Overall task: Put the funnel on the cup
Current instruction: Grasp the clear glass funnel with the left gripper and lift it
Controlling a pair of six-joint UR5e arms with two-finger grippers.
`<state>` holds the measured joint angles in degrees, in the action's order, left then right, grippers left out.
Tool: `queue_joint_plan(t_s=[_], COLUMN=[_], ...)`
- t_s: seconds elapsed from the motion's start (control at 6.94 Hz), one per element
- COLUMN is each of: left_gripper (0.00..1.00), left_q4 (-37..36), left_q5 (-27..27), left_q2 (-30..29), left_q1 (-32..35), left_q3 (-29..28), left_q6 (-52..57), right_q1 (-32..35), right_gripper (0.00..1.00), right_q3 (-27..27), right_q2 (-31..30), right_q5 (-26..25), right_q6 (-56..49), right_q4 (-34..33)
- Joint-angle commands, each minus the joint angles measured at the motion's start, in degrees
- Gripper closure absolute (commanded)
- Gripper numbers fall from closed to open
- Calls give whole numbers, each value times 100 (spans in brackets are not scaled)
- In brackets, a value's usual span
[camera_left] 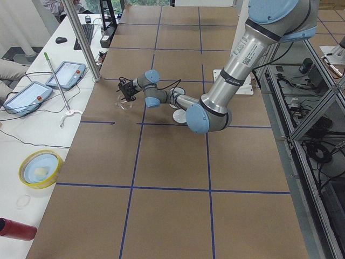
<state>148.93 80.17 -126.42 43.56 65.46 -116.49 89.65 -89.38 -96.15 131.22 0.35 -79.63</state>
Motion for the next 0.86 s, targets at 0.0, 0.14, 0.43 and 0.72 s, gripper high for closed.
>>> queue_joint_plan(t_s=[0.0,0.14,0.43,0.72], left_gripper=[100,100,100,100], left_q4=[83,-2396,-3474,-3458], left_q5=[7,1382,1431,1431], left_q2=[-5,-22,-84,-84], left_q1=[4,395,390,390], left_q3=[2,3030,3982,3940], left_q6=[47,622,750,759], right_q1=[0,0,0,0], right_gripper=[0,0,0,0], right_q3=[0,0,0,0], right_q2=[0,0,0,0], right_q5=[0,0,0,0], right_q6=[0,0,0,0], right_q4=[0,0,0,0])
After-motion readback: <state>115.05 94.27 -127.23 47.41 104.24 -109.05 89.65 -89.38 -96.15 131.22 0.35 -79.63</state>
